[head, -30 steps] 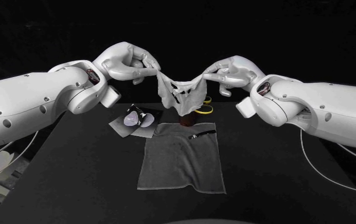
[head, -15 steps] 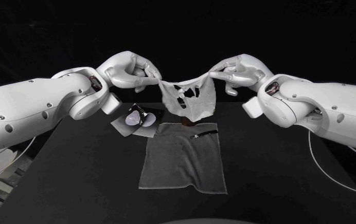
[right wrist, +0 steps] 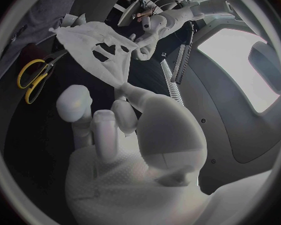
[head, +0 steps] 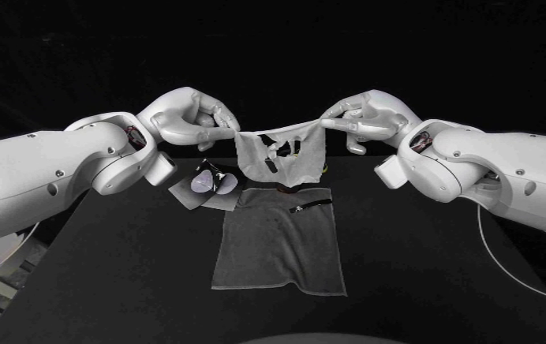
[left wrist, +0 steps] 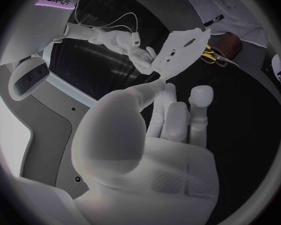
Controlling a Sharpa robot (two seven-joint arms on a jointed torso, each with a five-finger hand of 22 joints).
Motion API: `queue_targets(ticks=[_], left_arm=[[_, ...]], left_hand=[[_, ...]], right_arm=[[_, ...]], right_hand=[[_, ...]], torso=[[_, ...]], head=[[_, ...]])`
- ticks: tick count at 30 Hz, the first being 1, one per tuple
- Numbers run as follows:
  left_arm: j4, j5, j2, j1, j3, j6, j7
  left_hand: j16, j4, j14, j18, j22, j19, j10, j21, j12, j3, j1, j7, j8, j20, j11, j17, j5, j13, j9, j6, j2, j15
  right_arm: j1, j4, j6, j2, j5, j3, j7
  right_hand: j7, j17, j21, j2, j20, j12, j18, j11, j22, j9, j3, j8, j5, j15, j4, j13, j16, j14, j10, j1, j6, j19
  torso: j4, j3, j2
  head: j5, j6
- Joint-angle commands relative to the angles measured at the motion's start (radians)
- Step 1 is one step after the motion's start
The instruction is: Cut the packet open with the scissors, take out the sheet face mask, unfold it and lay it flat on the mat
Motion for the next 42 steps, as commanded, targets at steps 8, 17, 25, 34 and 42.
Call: queue_targets(ticks=[8, 17, 25, 34, 42], left_arm=[[0.015, -0.025, 0.01, -0.027, -0.005, 0.008, 0.019], [0.017, -0.07, 0.014, -0.031, -0.008, 0.036, -0.01], [0.01, -0.081, 0.02, -0.033, -0.009, 0.034, -0.013], [-0.002, -0.036, 0.022, -0.033, -0.009, -0.01, 0.004], [-0.002, 0.007, 0.028, -0.056, -0.009, -0.045, -0.023]], left_hand=[[0.001, 0.004, 0.002, 0.009, -0.003, -0.009, -0.012, -0.006, -0.056, -0.005, 0.017, 0.009, -0.017, 0.007, 0.006, -0.001, 0.003, -0.03, -0.011, -0.02, -0.002, 0.006], [-0.014, -0.029, -0.02, 0.015, -0.016, -0.037, -0.002, -0.025, -0.124, -0.011, 0.049, 0.025, -0.063, 0.018, 0.024, -0.037, 0.003, -0.076, -0.036, -0.055, -0.025, 0.02], [-0.01, -0.037, -0.013, 0.014, -0.003, -0.03, 0.016, -0.009, -0.144, -0.018, 0.056, 0.023, -0.062, 0.02, 0.024, -0.024, 0.003, -0.092, -0.039, -0.031, -0.02, 0.021], [-0.002, -0.035, 0.004, 0.009, 0.017, -0.008, 0.027, 0.018, -0.152, -0.014, 0.056, 0.013, -0.044, 0.016, 0.015, 0.002, 0.003, -0.099, -0.035, 0.02, -0.006, 0.014], [-0.143, 0.012, -0.172, 0.04, -0.126, -0.168, -0.014, -0.175, -0.227, -0.079, -0.02, 0.032, -0.105, 0.035, 0.045, -0.299, -0.001, -0.141, -0.055, -0.067, -0.044, 0.04]], right_arm=[[-0.001, -0.001, 0.022, 0.023, -0.032, 0.001, 0.001], [0.001, -0.002, 0.032, 0.04, -0.041, 0.001, -0.001], [0.01, -0.01, 0.042, 0.054, -0.051, 0.001, -0.007], [0.012, -0.017, 0.041, 0.058, -0.053, 0.001, -0.015], [0.012, -0.009, 0.036, 0.056, -0.055, 0.001, -0.018]], right_hand=[[-0.004, 0.167, -0.002, 0.001, -0.001, 0.002, 0.016, -0.013, 0.048, 0.051, 0.04, 0.044, 0.002, -0.007, -0.037, 0.002, -0.001, 0.08, 0.019, 0.005, 0.007, 0.004], [-0.004, 0.167, -0.004, 0.001, -0.001, 0.002, 0.016, -0.013, 0.047, 0.051, 0.041, 0.044, 0.003, -0.007, -0.037, 0.002, 0.0, 0.08, 0.019, 0.005, 0.007, 0.003], [-0.004, 0.167, -0.004, 0.001, -0.001, 0.002, 0.016, -0.013, 0.047, 0.051, 0.041, 0.044, 0.003, -0.007, -0.037, 0.002, 0.0, 0.08, 0.019, 0.005, 0.007, 0.003], [-0.004, 0.167, -0.004, 0.001, -0.001, 0.002, 0.016, -0.013, 0.047, 0.051, 0.041, 0.044, 0.003, -0.007, -0.037, 0.002, 0.0, 0.08, 0.019, 0.005, 0.007, 0.003], [-0.004, 0.167, -0.004, 0.001, -0.001, 0.002, 0.016, -0.013, 0.047, 0.051, 0.041, 0.044, 0.003, -0.007, -0.037, 0.002, 0.0, 0.08, 0.019, 0.005, 0.007, 0.003]], torso=[[-0.0004, 0.0004, 0.002], [0.0005, 0.0008, -0.003], [0.0012, -0.0005, -0.001], [0.0, -0.0002, 0.0], [0.0014, -0.0001, -0.002]], head=[[-0.004, 0.002], [-0.009, 0.006], [-0.011, 0.011], [-0.014, 0.01], [-0.012, 0.007]])
